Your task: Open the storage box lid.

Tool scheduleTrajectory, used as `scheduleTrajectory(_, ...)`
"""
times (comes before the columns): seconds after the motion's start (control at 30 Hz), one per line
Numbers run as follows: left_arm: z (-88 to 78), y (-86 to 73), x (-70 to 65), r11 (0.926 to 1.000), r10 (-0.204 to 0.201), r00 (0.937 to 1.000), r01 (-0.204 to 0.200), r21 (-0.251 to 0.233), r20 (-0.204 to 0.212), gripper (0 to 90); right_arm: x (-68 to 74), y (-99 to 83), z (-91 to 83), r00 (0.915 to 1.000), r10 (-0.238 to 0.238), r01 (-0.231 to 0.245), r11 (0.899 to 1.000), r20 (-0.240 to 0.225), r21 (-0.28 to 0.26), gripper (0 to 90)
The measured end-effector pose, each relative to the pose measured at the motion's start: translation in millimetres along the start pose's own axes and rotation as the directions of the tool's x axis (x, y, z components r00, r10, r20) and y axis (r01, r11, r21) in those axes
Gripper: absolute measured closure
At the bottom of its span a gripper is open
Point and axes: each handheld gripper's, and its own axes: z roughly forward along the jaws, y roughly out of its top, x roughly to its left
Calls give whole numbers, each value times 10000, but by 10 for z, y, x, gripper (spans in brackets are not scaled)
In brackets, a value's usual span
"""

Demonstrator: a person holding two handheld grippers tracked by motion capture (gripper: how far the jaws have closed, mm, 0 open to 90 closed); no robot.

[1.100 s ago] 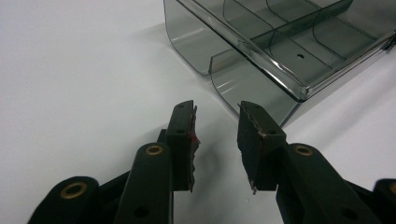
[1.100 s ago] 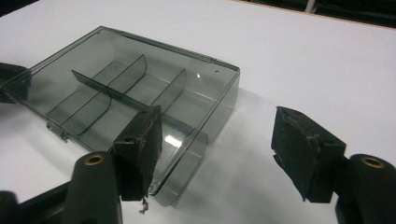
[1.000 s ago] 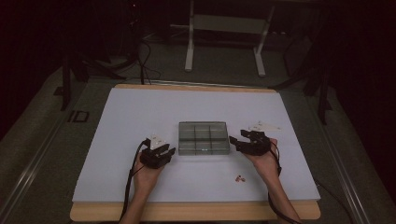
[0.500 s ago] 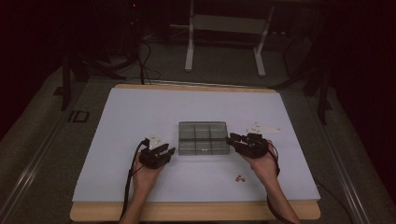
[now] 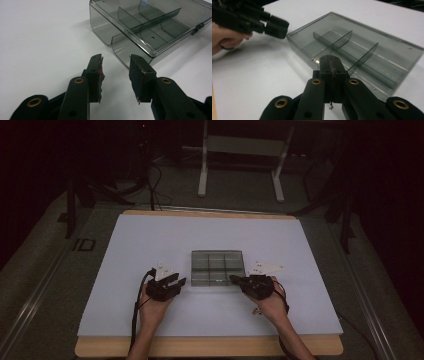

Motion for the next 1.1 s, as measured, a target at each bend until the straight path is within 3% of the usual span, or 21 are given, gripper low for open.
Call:
scheduleTrajectory(0.37,-67,15,-9,9997,-35,9998,39,-225,176,620,80,-122,201,9994,-69,92,9977,-330,675,900)
scheduleTrajectory(0.43,-86,24,-13,9994,-124,9992,136,-304,387,619,85,-142,246,9994,-129,155,9964,-321,830,900)
scheduleTrajectory(0.67,-150,78,-82,9985,123,9972,-82,-549,735,616,77,-176,348,9995,-168,195,9937,-255,1100,900)
scheduleTrajectory(0.9,-127,89,-146,9985,387,9953,-350,-423,890,606,53,-179,424,9997,-123,147,9922,-198,1237,900)
scheduleTrajectory(1.1,-58,69,-174,9977,676,9934,-676,-35,927,605,45,-170,443,9997,-121,147,9923,-219,1234,900)
